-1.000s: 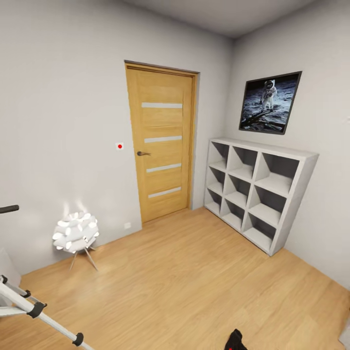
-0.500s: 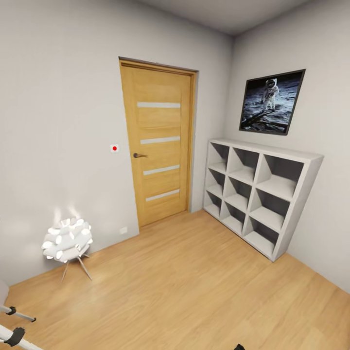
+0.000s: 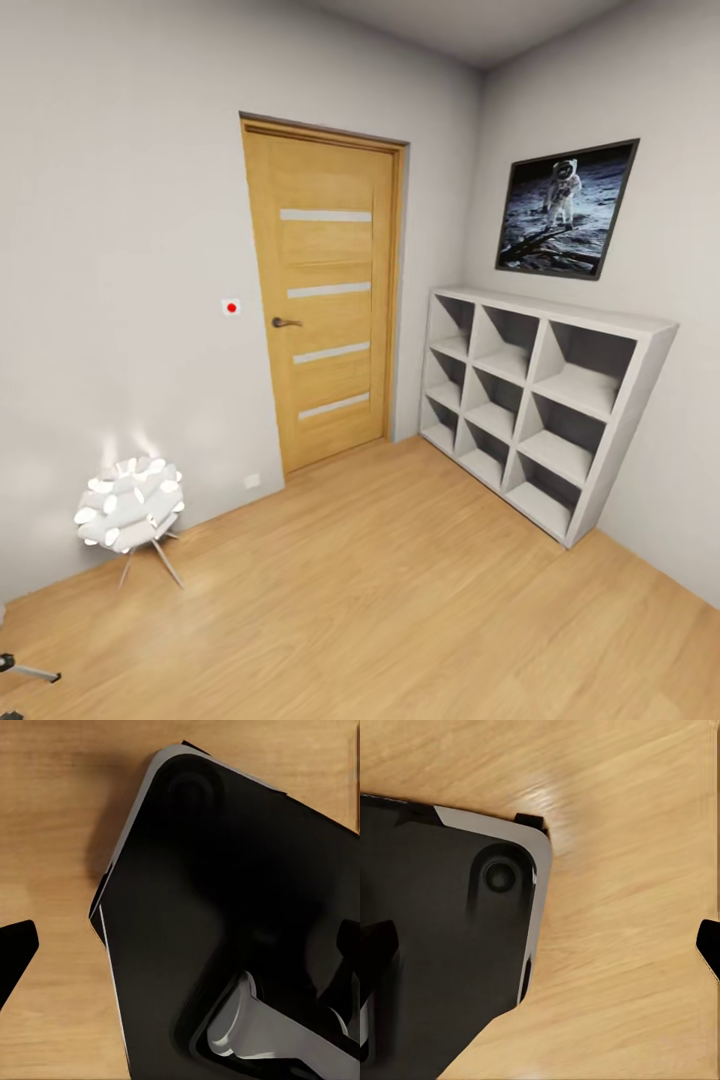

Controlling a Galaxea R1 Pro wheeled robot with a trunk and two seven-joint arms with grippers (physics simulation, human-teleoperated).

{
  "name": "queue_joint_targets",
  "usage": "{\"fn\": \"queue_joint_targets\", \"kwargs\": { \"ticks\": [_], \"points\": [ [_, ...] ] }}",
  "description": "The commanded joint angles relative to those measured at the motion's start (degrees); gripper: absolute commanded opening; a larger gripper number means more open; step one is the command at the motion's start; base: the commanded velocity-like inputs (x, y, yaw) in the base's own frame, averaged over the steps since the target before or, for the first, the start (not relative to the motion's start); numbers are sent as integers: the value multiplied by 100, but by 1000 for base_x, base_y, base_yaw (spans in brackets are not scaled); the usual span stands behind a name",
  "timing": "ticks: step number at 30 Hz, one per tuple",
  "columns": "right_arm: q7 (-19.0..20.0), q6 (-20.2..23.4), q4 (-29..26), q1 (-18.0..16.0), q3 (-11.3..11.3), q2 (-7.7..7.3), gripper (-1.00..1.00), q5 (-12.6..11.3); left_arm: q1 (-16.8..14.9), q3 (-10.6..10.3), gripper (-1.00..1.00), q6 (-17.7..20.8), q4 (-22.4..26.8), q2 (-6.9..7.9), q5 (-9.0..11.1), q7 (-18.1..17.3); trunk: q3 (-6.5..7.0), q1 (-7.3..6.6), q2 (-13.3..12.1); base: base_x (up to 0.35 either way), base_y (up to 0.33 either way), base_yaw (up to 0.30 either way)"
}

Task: Attach the digital camera to the camera tripod in the bedroom.

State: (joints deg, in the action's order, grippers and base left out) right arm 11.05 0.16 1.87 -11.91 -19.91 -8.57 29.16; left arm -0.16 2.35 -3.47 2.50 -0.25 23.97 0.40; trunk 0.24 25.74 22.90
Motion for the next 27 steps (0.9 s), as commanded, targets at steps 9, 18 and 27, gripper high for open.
{"fn": "queue_joint_targets", "kwargs": {
  "ticks": [9,18,27],
  "points": [
    [12,17,12,-5,-48,11,100,46,-1,27,100,-20,-4,-1,2,4,-2,5,3,315,0,0],
    [12,27,15,-5,-48,14,100,46,-1,28,100,-21,-4,-10,2,4,-2,5,3,317,0,0],
    [12,26,11,-5,-48,14,100,46,-1,34,100,-22,-4,-4,2,4,-2,5,3,235,0,5]
  ]
}}
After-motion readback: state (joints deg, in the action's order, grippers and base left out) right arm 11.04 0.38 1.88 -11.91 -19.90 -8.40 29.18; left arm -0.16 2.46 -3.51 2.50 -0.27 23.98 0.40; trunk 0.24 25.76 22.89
